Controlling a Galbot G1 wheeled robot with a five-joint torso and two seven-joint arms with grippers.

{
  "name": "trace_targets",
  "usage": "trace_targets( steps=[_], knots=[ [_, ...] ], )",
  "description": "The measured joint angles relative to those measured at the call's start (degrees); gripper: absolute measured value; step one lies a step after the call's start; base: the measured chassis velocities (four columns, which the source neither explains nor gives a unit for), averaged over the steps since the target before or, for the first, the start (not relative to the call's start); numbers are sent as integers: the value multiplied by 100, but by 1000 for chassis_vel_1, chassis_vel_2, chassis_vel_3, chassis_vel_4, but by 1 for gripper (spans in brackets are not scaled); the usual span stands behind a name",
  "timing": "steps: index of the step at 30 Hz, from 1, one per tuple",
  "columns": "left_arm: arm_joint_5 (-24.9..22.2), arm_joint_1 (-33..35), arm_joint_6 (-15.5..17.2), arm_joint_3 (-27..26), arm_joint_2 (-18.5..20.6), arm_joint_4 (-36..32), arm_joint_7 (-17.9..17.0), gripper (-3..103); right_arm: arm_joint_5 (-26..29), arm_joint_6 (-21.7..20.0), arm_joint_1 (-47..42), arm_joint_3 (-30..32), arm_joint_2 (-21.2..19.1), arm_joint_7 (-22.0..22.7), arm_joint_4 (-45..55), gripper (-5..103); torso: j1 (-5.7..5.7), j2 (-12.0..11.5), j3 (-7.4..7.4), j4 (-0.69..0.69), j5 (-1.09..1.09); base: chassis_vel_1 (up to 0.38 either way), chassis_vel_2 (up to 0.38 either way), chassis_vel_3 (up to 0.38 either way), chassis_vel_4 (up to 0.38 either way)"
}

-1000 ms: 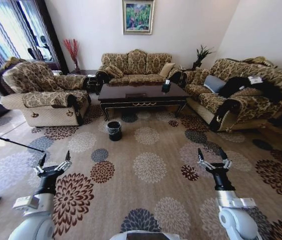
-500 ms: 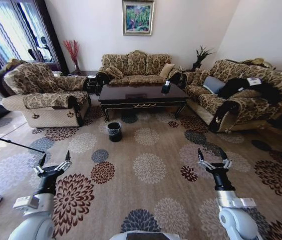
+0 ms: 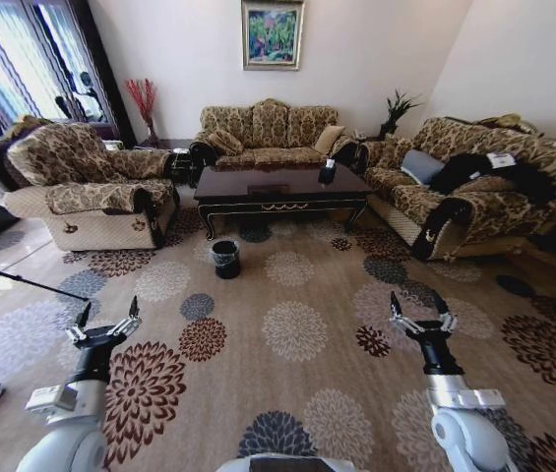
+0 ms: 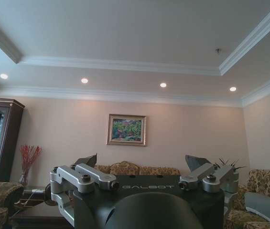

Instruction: Move to the front of the table and pick up the trash from the floor, then place it into the trash bin.

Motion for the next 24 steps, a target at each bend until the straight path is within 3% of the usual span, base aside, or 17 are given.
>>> trace_targets(
  steps=[24],
  knots=[
    [0, 0, 0, 0, 0, 0, 0, 100, 0, 0, 0, 0, 0, 0, 0, 100, -15, -31, -18, 0, 0, 0, 0, 0, 0]
  ],
)
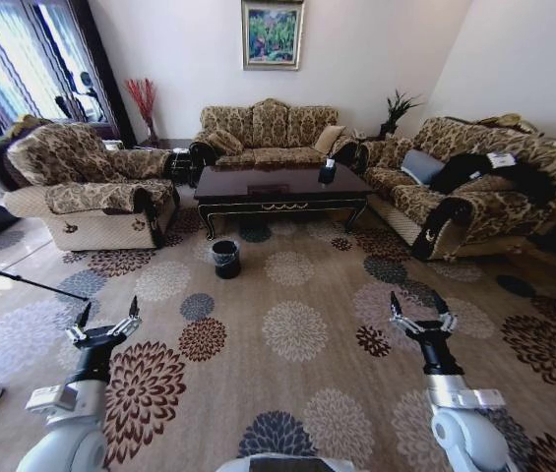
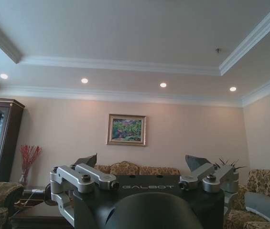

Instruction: Move to the front of the table and pick up the trash from the floor, then place it into the trash bin.

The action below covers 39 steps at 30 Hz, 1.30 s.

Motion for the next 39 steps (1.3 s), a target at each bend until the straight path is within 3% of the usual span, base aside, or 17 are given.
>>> trace_targets(
  steps=[39],
  knots=[
    [0, 0, 0, 0, 0, 0, 0, 100, 0, 0, 0, 0, 0, 0, 0, 100, -5, -11, -6, 0, 0, 0, 0, 0, 0]
  ],
)
